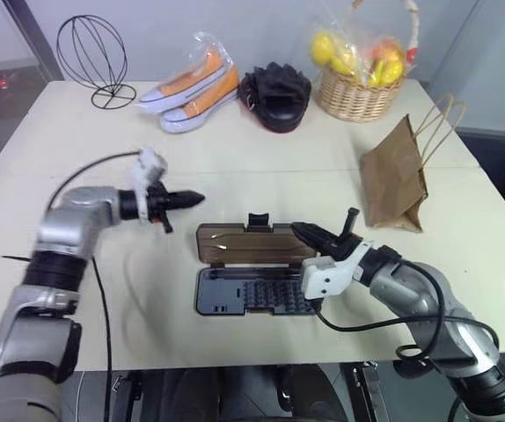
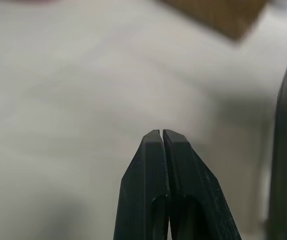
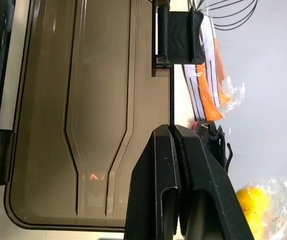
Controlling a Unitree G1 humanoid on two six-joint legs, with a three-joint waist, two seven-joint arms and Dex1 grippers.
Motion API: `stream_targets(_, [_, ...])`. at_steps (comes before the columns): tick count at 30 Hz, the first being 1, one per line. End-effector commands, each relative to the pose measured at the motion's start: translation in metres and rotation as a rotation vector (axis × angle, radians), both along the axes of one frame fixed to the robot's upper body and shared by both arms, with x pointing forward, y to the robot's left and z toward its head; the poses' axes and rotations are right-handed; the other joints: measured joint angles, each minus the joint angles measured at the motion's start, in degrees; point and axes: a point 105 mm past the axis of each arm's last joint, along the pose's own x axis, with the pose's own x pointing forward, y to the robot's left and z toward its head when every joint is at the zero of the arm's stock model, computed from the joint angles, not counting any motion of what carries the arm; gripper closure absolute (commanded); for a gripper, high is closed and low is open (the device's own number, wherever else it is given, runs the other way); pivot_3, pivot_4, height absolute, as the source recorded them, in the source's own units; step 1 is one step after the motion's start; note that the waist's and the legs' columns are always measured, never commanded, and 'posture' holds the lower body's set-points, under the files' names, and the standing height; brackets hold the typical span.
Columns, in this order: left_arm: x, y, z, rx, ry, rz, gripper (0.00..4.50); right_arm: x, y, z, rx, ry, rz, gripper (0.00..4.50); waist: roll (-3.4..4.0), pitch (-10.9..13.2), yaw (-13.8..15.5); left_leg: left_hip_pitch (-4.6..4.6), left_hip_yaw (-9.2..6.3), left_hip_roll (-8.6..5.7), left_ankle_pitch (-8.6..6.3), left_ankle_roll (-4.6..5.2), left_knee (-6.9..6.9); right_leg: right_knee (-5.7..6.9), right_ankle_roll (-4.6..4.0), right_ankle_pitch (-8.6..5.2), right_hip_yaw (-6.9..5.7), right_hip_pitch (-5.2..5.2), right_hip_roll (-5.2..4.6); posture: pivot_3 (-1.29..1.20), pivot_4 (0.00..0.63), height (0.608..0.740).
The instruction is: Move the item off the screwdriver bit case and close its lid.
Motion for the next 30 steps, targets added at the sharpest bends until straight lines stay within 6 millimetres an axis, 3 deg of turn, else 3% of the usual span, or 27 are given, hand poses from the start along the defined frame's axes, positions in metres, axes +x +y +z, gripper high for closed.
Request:
stream_targets(1, [-0.009, -0.006, 0.001, 0.027, -0.046, -0.103, 4.44, -0.004, 0.002, 0.016, 0.017, -0.061, 0.006, 4.5, 0.0, 0.0, -0.1, 0.0, 0.0, 0.01, 0.0, 0.0, 0.0, 0.0, 0.0, 0.0, 0.0, 0.0, 0.01, 0.0, 0.15, 0.74])
stream_targets(16, [-0.027, -0.032, 0.01, -0.045, -0.01, -0.244, 4.44, -0.009, -0.005, 0.019, 0.033, -0.036, -0.038, 4.5, 0.0, 0.0, 0.0, 0.03, -0.05, 0.01, 0.0, 0.01, 0.06, 0.05, 0.02, 0.0, -0.02, 0.07, 0.0, 0.0, 0.15, 0.74])
stream_targets(19, [-0.028, -0.035, 0.01, -0.043, -0.013, -0.257, 4.5, -0.01, -0.005, 0.021, 0.042, -0.036, -0.038, 3.64, 0.0, 0.0, 0.0, 0.04, -0.06, 0.01, 0.0, 0.01, 0.06, 0.05, 0.02, 0.0, -0.02, 0.07, 0.0, 0.0, 0.15, 0.74])
stream_targets(22, [-0.029, -0.037, 0.009, -0.038, -0.007, -0.276, 4.5, -0.012, -0.007, 0.024, 0.042, -0.027, -0.04, 2.19, 0.0, 0.0, 0.0, 0.04, -0.06, 0.01, 0.0, 0.01, 0.08, 0.06, 0.02, 0.0, -0.02, 0.07, 0.0, 0.0, 0.15, 0.74])
stream_targets(26, [-0.034, -0.042, 0.004, -0.015, -0.005, -0.32, 4.5, -0.018, -0.016, 0.037, 0.159, 0.036, -0.072, 2.19, 0.0, 0.0, 0.1, 0.04, -0.06, 0.01, 0.0, 0.01, 0.08, 0.07, 0.02, 0.01, -0.02, 0.08, 0.01, 0.0, 0.15, 0.74])
stream_targets(30, [-0.042, -0.048, 0.004, -0.014, -0.007, -0.374, 4.5, -0.035, -0.03, 0.063, 0.343, 0.114, -0.077, 2.19, 0.0, 0.0, 0.2, 0.05, -0.15, 0.01, 0.0, 0.01, 0.09, 0.08, 0.02, 0.01, -0.02, 0.1, 0.0, 0.0, 0.15, 0.74])
